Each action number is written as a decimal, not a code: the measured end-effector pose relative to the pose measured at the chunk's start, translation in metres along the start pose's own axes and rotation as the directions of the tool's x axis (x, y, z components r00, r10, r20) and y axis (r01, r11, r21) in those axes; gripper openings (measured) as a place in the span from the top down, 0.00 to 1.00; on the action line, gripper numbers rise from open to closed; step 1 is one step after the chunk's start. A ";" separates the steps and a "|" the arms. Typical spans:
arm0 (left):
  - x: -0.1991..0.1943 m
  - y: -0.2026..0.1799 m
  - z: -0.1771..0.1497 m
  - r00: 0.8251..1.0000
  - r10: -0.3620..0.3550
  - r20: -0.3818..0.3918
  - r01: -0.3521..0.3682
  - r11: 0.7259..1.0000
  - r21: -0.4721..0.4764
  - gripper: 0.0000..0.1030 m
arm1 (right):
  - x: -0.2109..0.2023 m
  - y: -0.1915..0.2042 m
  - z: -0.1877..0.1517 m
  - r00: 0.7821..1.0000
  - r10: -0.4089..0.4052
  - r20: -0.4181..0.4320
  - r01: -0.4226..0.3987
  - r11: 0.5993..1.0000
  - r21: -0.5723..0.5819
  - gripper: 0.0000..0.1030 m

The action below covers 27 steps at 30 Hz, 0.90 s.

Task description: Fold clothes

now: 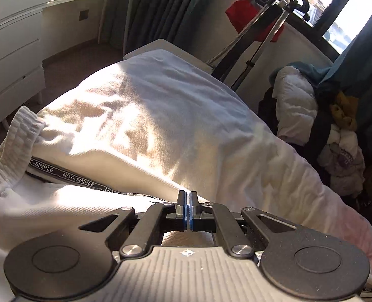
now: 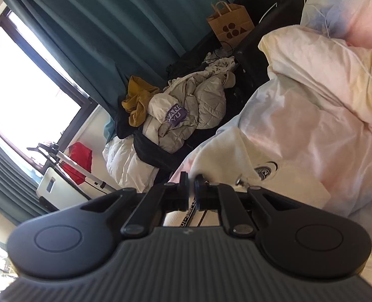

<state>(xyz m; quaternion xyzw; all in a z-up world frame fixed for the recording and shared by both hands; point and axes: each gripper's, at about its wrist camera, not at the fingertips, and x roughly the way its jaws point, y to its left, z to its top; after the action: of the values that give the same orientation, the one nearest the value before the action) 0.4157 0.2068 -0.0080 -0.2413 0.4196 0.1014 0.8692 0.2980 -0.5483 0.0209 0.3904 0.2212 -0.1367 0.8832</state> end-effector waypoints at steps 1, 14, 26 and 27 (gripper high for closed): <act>0.011 -0.003 0.005 1.000 0.012 0.000 -0.012 1.000 0.008 0.99 | 0.018 0.003 0.003 1.000 -0.012 -0.008 0.012 1.000 0.002 0.92; 0.103 -0.007 0.032 0.998 0.066 -0.011 -0.064 0.991 0.116 0.99 | 0.187 -0.027 -0.021 0.986 -0.103 -0.133 0.093 0.992 -0.082 0.90; -0.029 0.040 -0.064 0.989 -0.135 0.062 0.133 0.991 0.031 0.55 | 0.067 -0.073 -0.014 0.999 -0.017 -0.045 0.020 0.998 0.062 0.31; -0.038 0.044 -0.077 0.988 -0.143 0.060 0.143 0.990 0.017 0.55 | 0.059 -0.082 -0.018 0.999 -0.027 -0.047 0.031 0.996 0.088 0.31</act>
<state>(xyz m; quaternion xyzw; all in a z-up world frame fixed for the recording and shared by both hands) 0.3228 0.2066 -0.0335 -0.2622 0.3749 0.0436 0.8881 0.3097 -0.5926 -0.0707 0.4289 0.2407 -0.1501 0.8577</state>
